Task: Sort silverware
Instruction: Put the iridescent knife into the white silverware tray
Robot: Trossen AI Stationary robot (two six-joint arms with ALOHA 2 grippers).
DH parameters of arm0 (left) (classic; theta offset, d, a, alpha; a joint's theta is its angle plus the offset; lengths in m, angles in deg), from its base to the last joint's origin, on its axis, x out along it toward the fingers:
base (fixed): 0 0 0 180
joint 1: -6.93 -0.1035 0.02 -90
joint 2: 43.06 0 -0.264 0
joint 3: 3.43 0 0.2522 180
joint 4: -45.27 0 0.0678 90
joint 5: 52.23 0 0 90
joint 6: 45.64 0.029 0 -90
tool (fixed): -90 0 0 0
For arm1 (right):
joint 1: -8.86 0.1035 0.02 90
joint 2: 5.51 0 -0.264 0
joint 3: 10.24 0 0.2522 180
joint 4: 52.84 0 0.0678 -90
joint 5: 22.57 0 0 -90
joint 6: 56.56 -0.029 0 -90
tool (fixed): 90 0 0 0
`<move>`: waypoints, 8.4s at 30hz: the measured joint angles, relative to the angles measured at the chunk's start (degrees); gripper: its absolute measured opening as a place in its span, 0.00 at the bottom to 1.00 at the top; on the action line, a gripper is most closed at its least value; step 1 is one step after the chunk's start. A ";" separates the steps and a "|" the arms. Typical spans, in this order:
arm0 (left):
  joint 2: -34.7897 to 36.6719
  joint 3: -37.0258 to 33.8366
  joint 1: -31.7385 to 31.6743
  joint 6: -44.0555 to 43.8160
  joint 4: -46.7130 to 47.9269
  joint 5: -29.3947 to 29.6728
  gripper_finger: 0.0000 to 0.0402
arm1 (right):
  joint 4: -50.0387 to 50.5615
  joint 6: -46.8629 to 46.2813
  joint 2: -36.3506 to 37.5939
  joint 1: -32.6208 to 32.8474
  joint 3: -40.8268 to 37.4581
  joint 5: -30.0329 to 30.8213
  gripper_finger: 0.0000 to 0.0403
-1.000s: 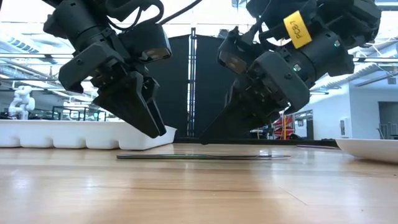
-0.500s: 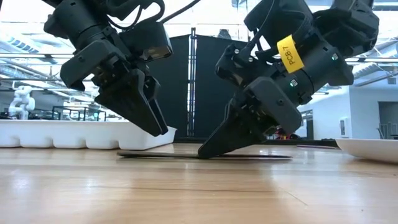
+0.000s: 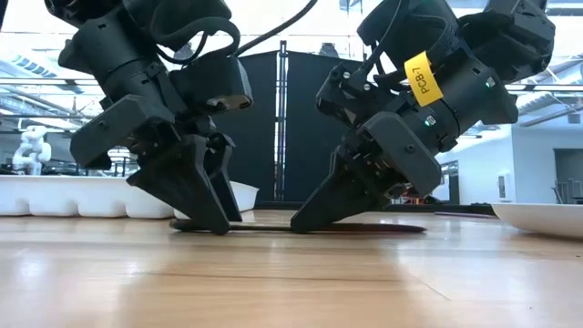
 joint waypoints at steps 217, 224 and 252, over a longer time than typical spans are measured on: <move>8.31 0.31 -13.25 -38.59 -23.62 -52.11 0.47 | 1.45 88.58 3.72 15.83 12.96 53.79 0.00; 8.31 0.31 -13.14 -37.45 -23.36 -49.29 0.36 | 1.49 88.28 3.72 15.74 12.96 53.81 0.00; 10.15 0.42 -18.42 -35.48 -18.21 -39.57 0.03 | 1.66 86.12 3.65 16.11 12.92 61.26 0.48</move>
